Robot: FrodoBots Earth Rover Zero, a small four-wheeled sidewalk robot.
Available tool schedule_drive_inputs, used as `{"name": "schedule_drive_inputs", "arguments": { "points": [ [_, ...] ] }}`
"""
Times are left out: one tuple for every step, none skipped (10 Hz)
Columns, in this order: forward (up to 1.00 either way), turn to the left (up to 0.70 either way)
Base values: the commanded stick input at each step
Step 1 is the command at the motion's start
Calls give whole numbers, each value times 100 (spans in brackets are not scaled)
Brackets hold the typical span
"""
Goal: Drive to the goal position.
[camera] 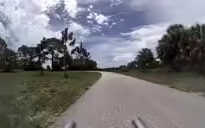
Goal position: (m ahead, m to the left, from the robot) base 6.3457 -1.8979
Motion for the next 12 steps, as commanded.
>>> {"name": "schedule_drive_inputs", "arguments": {
  "points": [
    [85,0],
    [85,0],
    [85,0],
    [85,0],
    [85,-2],
    [85,-7],
    [85,-23],
    [85,-32],
    [85,-33],
    [85,-28],
    [85,-5],
    [85,0]
  ]
}}
